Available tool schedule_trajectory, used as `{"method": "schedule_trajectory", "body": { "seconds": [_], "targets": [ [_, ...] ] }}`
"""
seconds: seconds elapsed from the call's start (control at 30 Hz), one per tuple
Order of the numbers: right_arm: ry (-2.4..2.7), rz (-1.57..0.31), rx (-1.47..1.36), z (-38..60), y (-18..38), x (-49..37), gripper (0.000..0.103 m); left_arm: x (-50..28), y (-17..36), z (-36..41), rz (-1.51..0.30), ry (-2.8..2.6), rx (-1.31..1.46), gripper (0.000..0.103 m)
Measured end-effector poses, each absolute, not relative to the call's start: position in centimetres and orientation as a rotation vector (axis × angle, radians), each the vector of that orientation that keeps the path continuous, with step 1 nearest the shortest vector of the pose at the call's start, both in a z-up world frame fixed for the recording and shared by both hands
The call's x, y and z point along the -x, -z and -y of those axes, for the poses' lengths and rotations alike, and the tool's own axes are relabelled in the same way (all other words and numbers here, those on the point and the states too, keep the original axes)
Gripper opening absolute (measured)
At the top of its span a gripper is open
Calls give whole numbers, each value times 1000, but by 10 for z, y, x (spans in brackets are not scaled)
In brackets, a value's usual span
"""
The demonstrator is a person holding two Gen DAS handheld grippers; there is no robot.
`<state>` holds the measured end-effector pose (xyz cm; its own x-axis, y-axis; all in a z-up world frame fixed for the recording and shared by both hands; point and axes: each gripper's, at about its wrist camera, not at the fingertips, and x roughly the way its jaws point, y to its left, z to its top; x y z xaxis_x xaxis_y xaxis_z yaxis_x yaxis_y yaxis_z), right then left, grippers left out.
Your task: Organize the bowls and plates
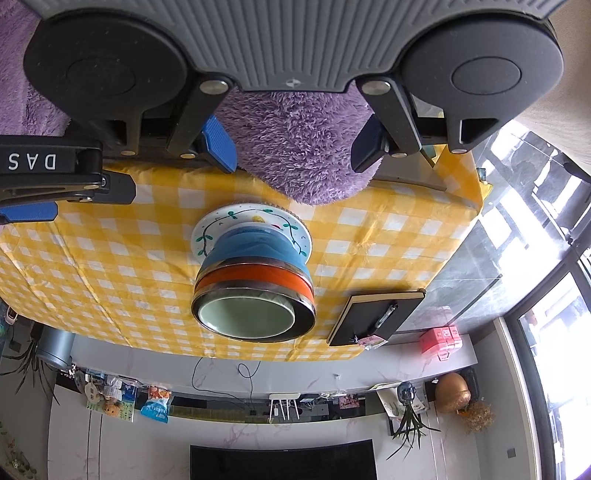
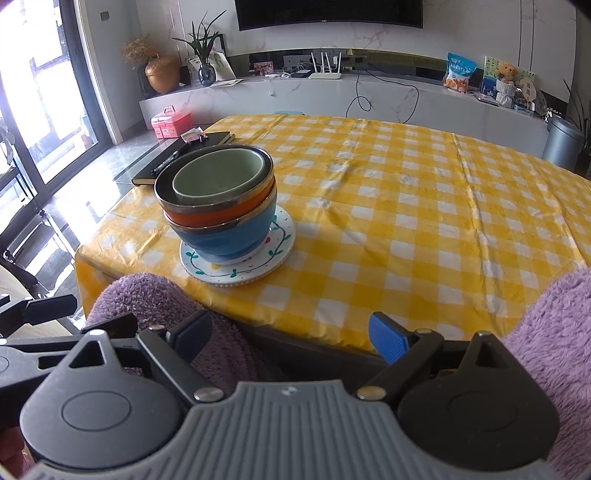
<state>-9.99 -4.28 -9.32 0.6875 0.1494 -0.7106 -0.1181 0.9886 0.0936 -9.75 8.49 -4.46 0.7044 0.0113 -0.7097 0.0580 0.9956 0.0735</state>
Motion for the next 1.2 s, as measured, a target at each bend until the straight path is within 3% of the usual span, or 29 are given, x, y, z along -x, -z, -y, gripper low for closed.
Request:
{"method": "schedule_trajectory", "body": {
  "seconds": [1.2],
  "targets": [
    [-165, -808, -43, 40, 98, 99, 91, 98, 45, -86, -795, 26, -93, 83]
  ]
}}
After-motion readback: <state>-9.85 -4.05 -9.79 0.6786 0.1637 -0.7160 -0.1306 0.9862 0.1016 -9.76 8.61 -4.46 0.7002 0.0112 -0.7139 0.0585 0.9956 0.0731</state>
